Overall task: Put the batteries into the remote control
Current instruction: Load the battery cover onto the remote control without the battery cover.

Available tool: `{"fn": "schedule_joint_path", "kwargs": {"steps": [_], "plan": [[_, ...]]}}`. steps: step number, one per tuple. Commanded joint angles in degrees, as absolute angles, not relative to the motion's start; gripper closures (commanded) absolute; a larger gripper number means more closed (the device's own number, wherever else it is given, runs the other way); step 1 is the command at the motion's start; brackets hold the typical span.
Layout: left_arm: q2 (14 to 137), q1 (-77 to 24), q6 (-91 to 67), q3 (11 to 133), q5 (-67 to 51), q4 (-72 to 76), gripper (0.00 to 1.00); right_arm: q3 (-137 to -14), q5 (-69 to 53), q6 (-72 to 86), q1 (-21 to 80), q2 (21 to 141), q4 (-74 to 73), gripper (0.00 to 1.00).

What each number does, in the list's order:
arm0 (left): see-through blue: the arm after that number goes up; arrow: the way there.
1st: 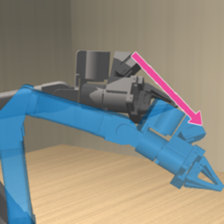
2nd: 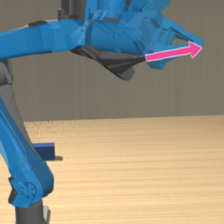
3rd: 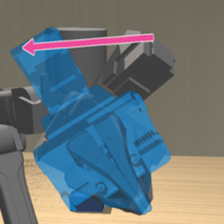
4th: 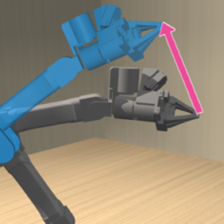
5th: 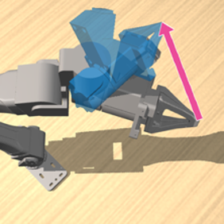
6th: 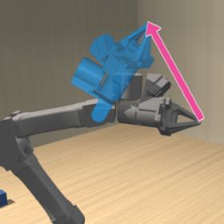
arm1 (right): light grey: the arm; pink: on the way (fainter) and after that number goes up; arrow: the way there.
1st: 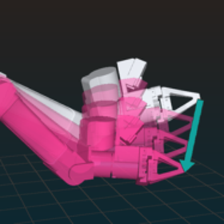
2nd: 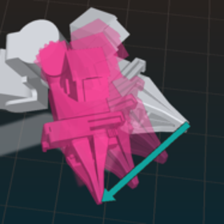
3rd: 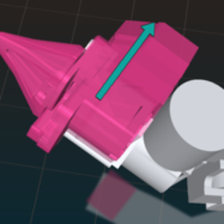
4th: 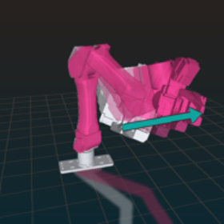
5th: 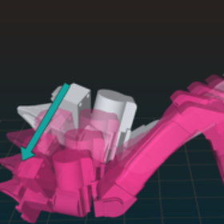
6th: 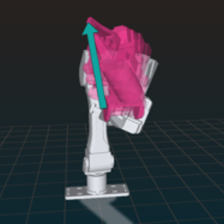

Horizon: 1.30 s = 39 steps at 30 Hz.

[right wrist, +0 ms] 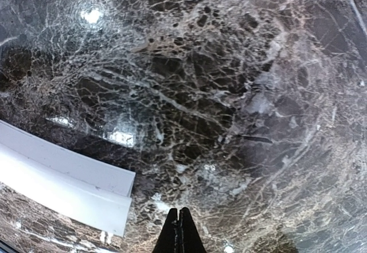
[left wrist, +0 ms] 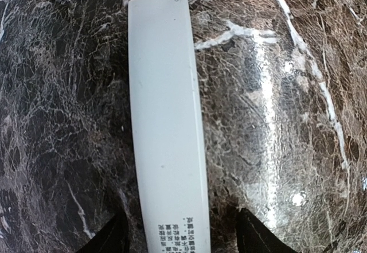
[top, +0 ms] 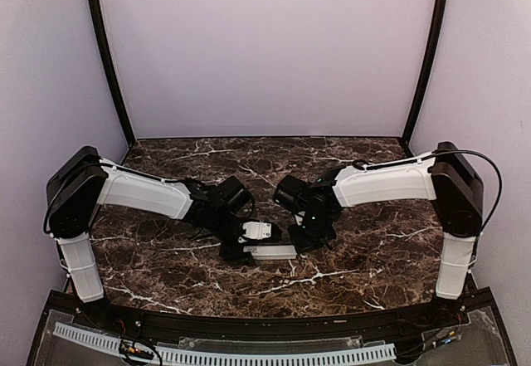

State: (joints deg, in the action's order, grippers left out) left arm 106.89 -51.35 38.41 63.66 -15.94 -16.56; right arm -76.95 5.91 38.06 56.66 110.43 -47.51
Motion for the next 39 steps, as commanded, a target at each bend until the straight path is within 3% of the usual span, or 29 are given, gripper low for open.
{"fn": "schedule_joint_path", "kwargs": {"steps": [1,9,16,27,33,39], "plan": [[102.1,-51.2,38.1,63.5,-15.8,-17.8,0.36,-76.6,7.6,37.1,55.9,106.0,-49.0,1.00],[89.7,-51.2,31.4,62.4,-17.2,-16.2,0.32,-76.8,-2.8,32.2,56.6,102.7,-39.4,1.00],[88.0,-51.2,20.9,57.4,-14.3,-20.0,0.58,-77.2,-8.2,33.3,57.4,107.3,-34.5,1.00],[91.5,-51.2,18.8,56.7,-9.1,-19.2,0.69,-76.9,-7.3,34.5,57.3,109.9,-35.2,1.00],[90.6,-51.2,7.5,58.0,-2.6,-22.0,0.84,-79.4,-4.4,35.4,57.2,105.6,-39.0,1.00],[89.4,-51.2,-3.8,55.1,3.2,-24.8,0.90,-76.9,5.1,41.5,56.4,103.0,-46.2,1.00]]}}
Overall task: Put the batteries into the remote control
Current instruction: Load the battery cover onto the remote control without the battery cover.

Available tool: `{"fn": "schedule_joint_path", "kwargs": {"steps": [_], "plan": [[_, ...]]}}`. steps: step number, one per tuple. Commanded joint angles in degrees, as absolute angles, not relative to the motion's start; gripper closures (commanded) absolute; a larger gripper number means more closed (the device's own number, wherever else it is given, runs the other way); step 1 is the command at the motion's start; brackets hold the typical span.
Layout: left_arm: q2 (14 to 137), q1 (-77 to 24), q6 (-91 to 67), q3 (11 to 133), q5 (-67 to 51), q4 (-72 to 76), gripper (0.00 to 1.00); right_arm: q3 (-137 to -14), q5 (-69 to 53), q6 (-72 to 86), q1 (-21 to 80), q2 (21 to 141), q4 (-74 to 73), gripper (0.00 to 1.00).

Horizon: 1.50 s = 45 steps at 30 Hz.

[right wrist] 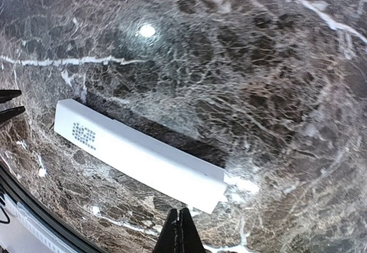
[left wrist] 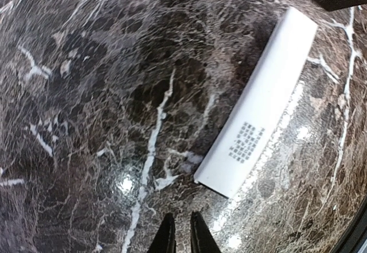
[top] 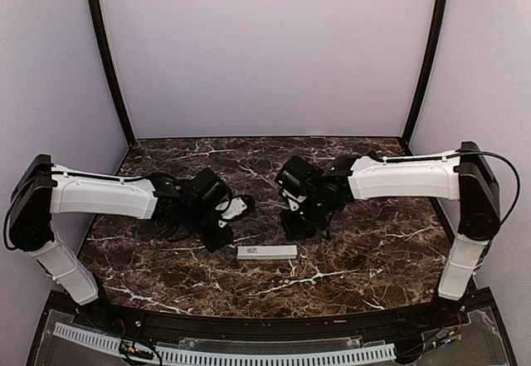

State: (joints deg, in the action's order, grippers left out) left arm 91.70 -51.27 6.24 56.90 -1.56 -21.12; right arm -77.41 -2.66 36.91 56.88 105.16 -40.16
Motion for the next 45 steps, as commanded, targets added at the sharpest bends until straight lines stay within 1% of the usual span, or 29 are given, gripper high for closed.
{"fn": "schedule_joint_path", "kwargs": {"steps": [1,6,14,23,31,45], "plan": [[89.6,-51.2,-4.5,54.2,3.1,-24.0,0.90,-76.9,6.5,42.2,56.4,103.7,-47.8,1.00],[92.9,-51.2,-7.2,55.7,2.7,-25.6,0.91,-78.6,11.4,43.4,56.7,109.5,-53.5,1.00],[95.2,-51.2,-10.4,54.9,0.2,-24.6,0.92,-80.2,10.8,43.7,58.4,114.7,-54.1,1.00],[98.6,-51.2,-13.2,54.0,-6.1,-23.4,0.96,-80.3,10.4,44.0,58.9,115.1,-53.7,1.00],[98.6,-51.2,-12.7,53.3,-6.2,-22.0,0.96,-81.1,9.5,43.9,59.2,116.2,-53.0,1.00],[99.5,-51.2,-11.6,54.1,-6.4,-21.6,1.00,-81.2,6.2,43.6,59.7,116.9,-50.4,1.00]]}}
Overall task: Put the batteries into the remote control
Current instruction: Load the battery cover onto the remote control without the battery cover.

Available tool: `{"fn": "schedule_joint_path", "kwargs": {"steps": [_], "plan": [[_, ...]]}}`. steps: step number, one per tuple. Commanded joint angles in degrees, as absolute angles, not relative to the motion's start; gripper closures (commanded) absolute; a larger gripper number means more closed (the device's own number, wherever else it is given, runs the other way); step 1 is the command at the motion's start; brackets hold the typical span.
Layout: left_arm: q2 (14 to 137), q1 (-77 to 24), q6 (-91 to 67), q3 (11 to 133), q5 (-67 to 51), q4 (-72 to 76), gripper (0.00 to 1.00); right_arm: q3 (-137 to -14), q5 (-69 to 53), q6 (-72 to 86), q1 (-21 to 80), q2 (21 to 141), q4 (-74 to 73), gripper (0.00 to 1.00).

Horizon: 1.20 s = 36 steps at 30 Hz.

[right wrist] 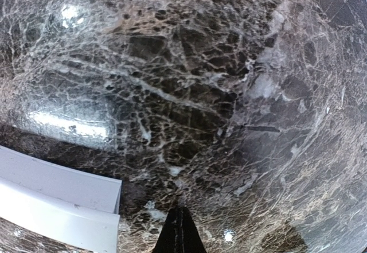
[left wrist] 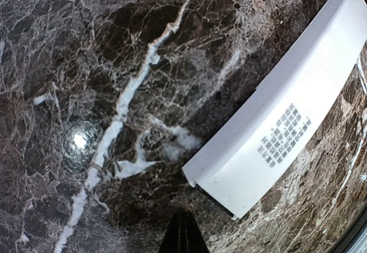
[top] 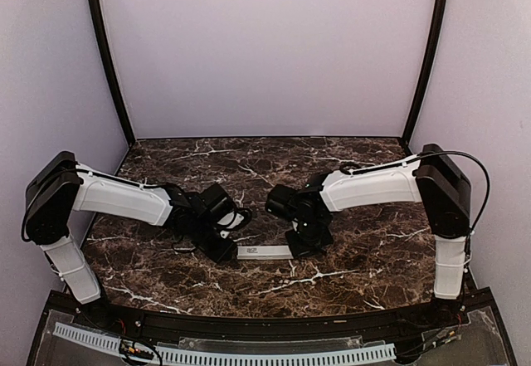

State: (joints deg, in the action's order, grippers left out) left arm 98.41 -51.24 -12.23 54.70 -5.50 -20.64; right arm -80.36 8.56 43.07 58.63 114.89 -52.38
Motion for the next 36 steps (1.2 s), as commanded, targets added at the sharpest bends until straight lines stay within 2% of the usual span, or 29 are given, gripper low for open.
{"fn": "schedule_joint_path", "kwargs": {"steps": [1,14,27,36], "plan": [[99.7,-51.2,-11.4,54.2,-6.4,-21.6,1.00,-81.6,5.6,43.6,60.0,117.2,-49.9,1.00],[100.9,-51.8,-10.3,55.8,-7.6,-23.3,1.00,-88.0,3.2,43.0,61.1,120.5,-48.5,1.00],[92.8,-47.7,-12.3,54.5,-4.4,-22.9,1.00,-78.6,10.5,40.2,54.4,107.5,-53.0,1.00],[94.9,-47.6,-15.3,51.8,-8.5,-22.0,1.00,-81.3,8.3,42.3,57.3,113.4,-52.7,1.00]]}}
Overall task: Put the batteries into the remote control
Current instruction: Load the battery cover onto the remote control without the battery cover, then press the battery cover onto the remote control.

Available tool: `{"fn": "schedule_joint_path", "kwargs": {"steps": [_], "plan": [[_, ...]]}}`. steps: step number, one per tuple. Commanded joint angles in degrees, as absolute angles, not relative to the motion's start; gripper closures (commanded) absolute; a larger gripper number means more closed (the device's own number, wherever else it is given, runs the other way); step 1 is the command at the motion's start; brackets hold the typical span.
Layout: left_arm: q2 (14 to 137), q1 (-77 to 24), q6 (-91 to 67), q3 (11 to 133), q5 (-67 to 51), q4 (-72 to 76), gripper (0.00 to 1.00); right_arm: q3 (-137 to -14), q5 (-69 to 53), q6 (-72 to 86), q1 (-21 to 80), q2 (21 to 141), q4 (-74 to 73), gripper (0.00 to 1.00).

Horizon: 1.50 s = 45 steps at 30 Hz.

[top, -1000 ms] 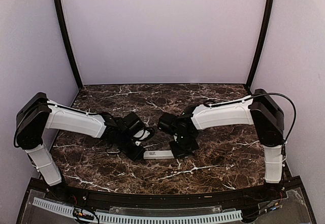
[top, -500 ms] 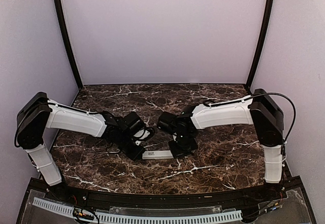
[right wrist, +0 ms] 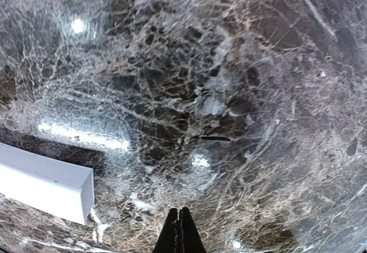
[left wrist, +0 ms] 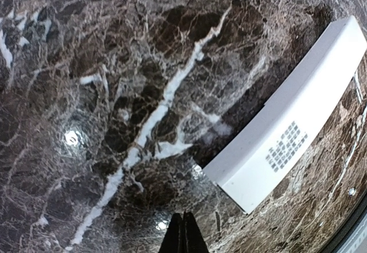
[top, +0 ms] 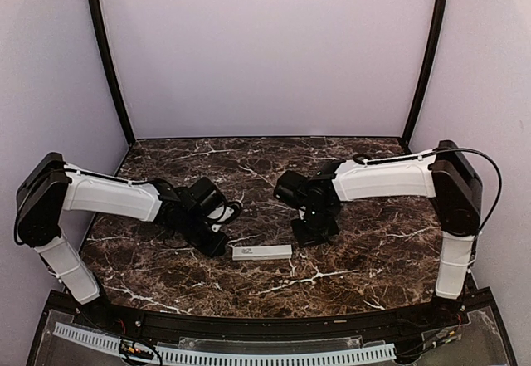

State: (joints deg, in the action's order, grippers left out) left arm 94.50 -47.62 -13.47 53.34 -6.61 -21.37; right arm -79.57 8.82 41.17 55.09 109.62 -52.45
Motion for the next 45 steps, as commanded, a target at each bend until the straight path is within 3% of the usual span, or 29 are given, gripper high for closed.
{"fn": "schedule_joint_path", "kwargs": {"steps": [1,17,37,45], "plan": [[95.2,-47.6,-15.3,51.8,-8.4,-22.0,1.00,-82.1,8.0,42.3,57.7,114.5,-52.9,1.00],[101.2,-47.8,-14.7,52.2,-14.7,-20.3,1.00,-83.6,6.9,43.9,59.8,117.8,-53.0,1.00],[99.6,-46.1,-17.4,48.3,-15.8,-15.6,1.00,-73.1,-0.4,46.0,53.9,111.2,-41.8,1.00],[99.4,-45.8,-18.0,47.5,-16.1,-15.0,1.00,-74.7,2.0,46.9,53.8,110.8,-45.8,1.00]]}}
